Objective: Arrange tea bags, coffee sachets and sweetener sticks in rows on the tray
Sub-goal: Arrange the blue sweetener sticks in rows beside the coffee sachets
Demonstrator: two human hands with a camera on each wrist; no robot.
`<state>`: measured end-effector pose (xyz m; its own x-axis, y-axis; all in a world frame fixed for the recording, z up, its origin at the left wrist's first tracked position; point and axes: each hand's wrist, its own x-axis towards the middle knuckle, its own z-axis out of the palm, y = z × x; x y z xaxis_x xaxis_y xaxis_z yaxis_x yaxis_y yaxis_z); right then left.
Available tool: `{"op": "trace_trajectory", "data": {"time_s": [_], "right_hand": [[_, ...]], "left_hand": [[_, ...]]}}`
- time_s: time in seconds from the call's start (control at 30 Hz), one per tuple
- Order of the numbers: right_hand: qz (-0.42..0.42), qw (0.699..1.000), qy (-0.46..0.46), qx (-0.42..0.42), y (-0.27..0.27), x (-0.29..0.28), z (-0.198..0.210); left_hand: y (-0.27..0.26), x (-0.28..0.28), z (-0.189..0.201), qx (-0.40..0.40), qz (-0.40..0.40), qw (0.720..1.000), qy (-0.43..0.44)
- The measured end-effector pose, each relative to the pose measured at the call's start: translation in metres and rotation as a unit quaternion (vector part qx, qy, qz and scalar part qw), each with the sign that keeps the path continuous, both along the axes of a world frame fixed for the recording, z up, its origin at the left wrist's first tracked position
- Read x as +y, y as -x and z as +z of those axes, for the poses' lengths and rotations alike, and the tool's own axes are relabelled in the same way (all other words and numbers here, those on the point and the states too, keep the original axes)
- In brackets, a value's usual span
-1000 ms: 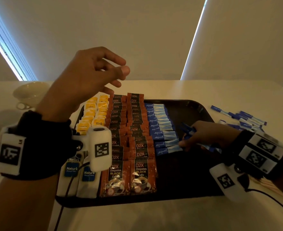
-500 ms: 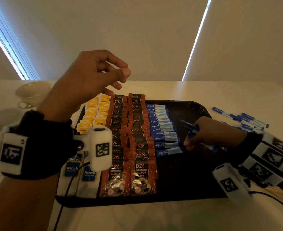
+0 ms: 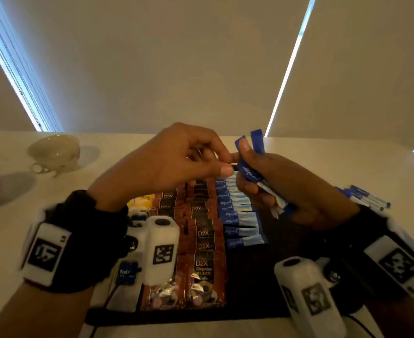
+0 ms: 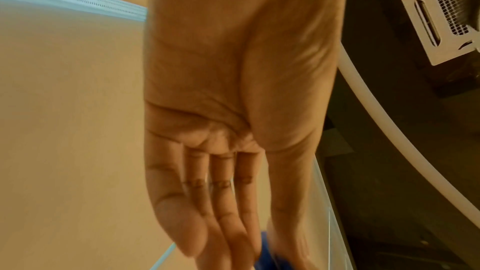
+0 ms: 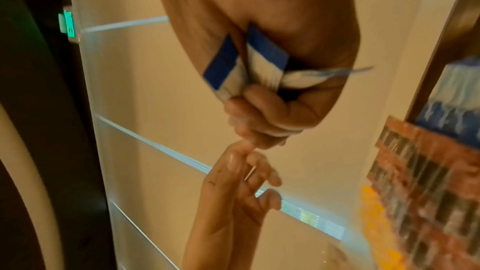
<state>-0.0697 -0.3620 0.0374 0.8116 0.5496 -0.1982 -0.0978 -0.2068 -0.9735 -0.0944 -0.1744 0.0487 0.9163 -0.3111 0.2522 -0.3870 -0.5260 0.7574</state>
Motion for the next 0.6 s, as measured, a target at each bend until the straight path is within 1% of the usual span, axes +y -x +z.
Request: {"op": "trace_trajectory", "data": {"time_s": [0.1,0.23,0.3,0.37,0.43,0.5,0.6], "right_hand": [[0.034,0.998,-0.053,0.017,-0.003,0.016,0.001],[0.061,0.993,-0.101,0.011,-0.009,0.026,0.005],[0.056,0.994,-0.086,-0.023,-0.011,0.031,0.004],[0.037,0.994,-0.042,-0.091,-0.010,0.037,0.002],[0.015,0.989,-0.021,-0.143,-0.009,0.040,0.001],[-0.002,0.989,-0.018,-0.148,-0.010,0.039,-0.002],[-0.017,0.995,-0.012,-0.098,-0.015,0.032,-0.009]], "left_hand": [[-0.001,-0.005,-0.003,0.005,-0.003,1.000,0.021],[-0.003,-0.001,-0.001,-0.021,0.013,0.999,0.029],[-0.002,0.000,0.000,-0.021,0.021,0.998,0.048],[-0.003,-0.001,-0.001,-0.017,0.034,0.998,0.058],[-0.005,-0.001,-0.003,0.002,0.042,0.997,0.064],[-0.005,0.001,-0.004,0.035,0.032,0.995,0.085],[-0.007,0.002,-0.006,0.053,0.026,0.993,0.098]]}}
